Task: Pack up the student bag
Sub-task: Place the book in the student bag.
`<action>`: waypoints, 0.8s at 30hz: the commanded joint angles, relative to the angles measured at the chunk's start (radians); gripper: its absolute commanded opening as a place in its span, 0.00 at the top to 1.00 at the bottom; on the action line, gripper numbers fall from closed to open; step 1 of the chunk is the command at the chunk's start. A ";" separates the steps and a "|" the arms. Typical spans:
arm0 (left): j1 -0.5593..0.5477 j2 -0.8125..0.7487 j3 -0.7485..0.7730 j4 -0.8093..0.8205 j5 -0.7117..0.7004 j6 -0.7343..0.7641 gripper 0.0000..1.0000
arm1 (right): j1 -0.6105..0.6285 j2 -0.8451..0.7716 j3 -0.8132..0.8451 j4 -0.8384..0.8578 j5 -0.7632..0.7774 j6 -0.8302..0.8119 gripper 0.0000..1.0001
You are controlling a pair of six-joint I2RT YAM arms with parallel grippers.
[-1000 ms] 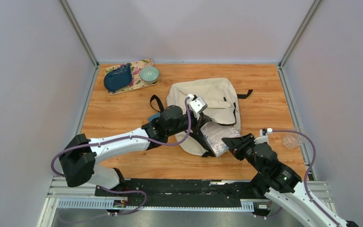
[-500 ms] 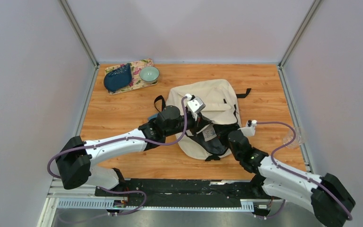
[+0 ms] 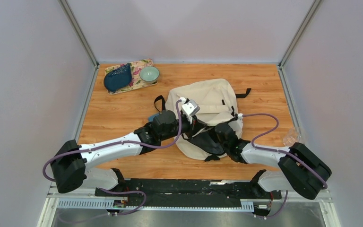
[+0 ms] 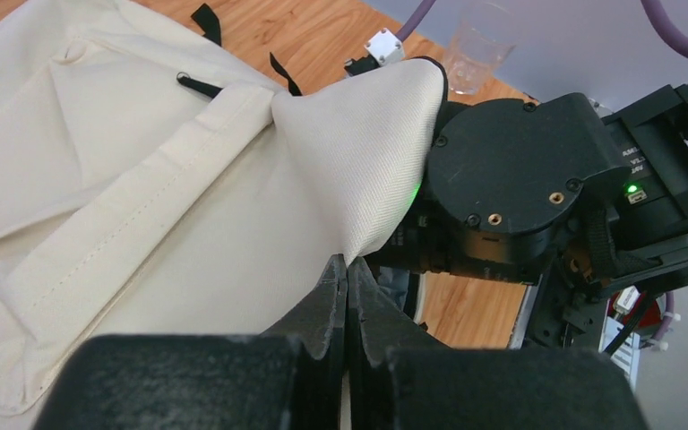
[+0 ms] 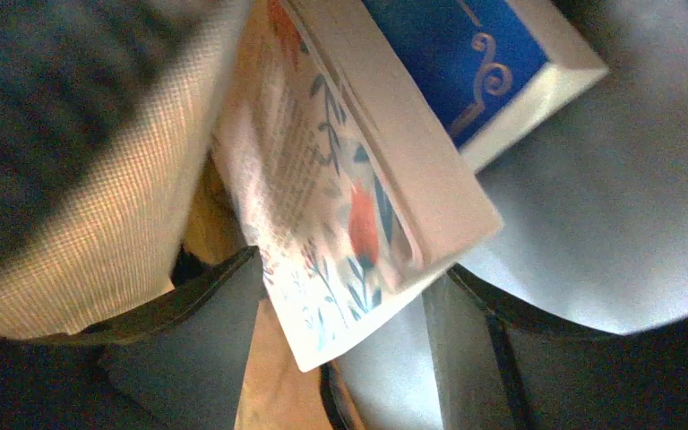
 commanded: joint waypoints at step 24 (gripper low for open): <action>0.007 -0.042 -0.056 0.104 0.043 -0.070 1.00 | 0.007 -0.310 -0.105 -0.147 -0.129 -0.104 1.00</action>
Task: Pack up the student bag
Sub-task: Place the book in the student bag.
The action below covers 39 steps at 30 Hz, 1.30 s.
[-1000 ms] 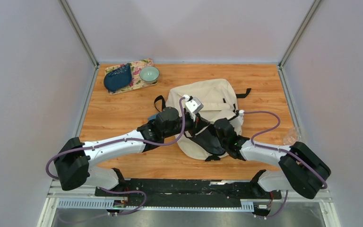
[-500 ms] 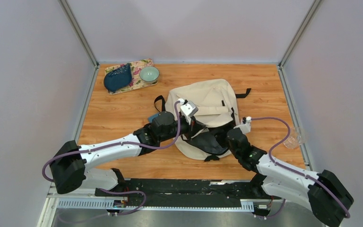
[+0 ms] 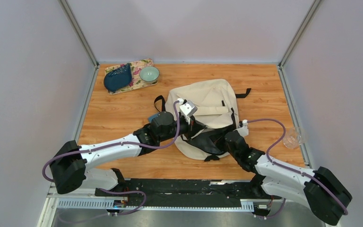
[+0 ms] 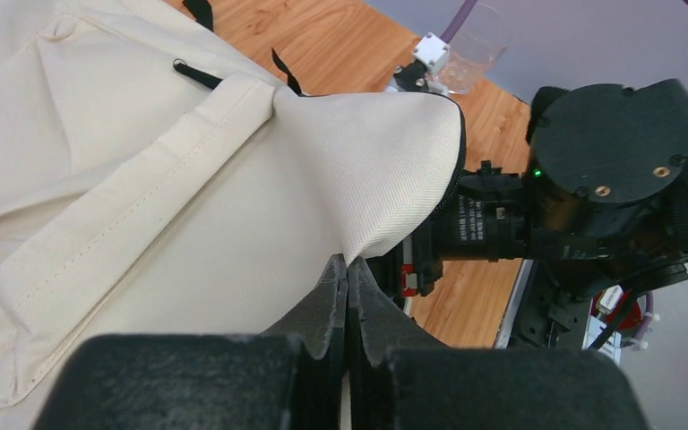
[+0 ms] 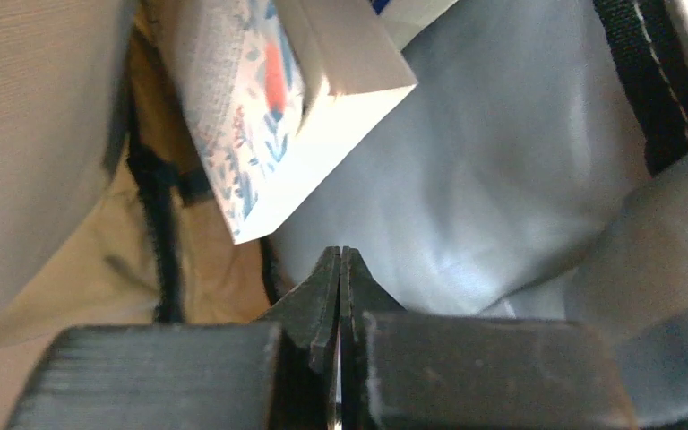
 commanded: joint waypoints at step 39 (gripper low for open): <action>0.000 -0.047 -0.014 0.042 0.036 -0.025 1.00 | -0.146 0.605 0.289 0.331 -0.164 -0.110 0.98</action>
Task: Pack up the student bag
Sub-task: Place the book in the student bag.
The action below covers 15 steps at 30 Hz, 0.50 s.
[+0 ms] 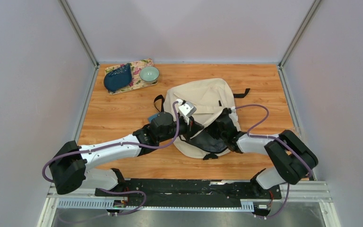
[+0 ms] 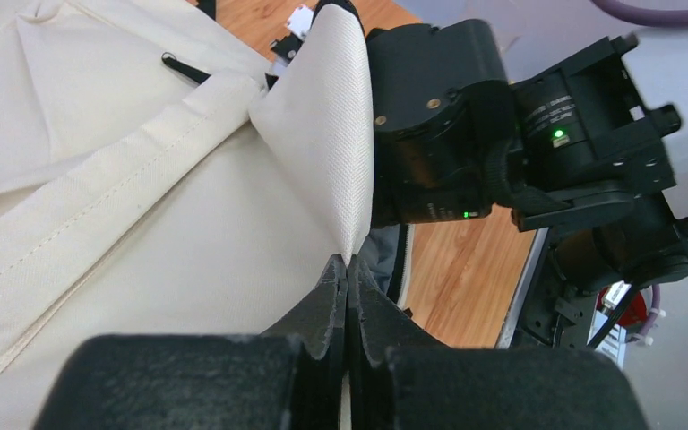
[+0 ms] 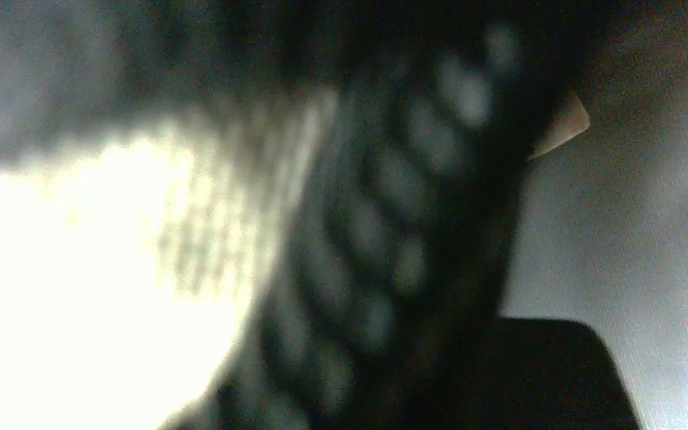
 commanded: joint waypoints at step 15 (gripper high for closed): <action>-0.010 -0.027 -0.007 0.042 0.078 -0.015 1.00 | -0.004 0.058 -0.095 0.521 0.075 -0.092 0.88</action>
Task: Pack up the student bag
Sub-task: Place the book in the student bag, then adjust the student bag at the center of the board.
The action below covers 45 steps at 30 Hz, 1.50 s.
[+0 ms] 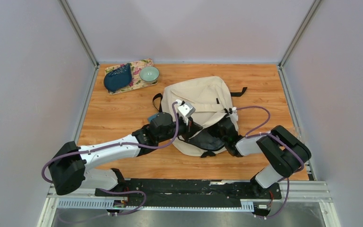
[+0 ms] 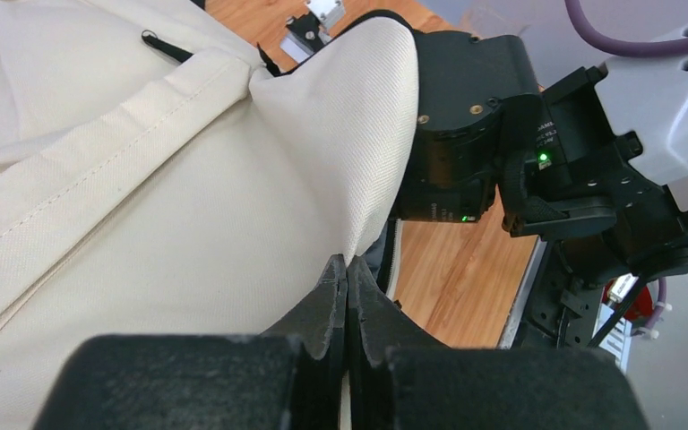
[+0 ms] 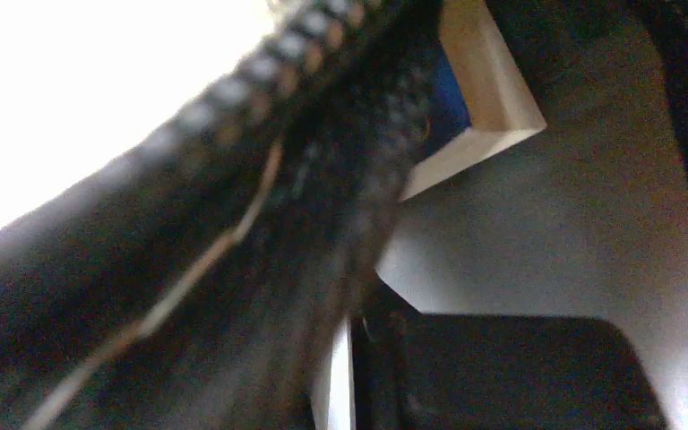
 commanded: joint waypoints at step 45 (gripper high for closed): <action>0.337 -0.070 -0.098 -0.312 -0.218 -0.105 0.24 | 0.073 -1.284 -0.265 -1.111 -0.071 0.097 0.59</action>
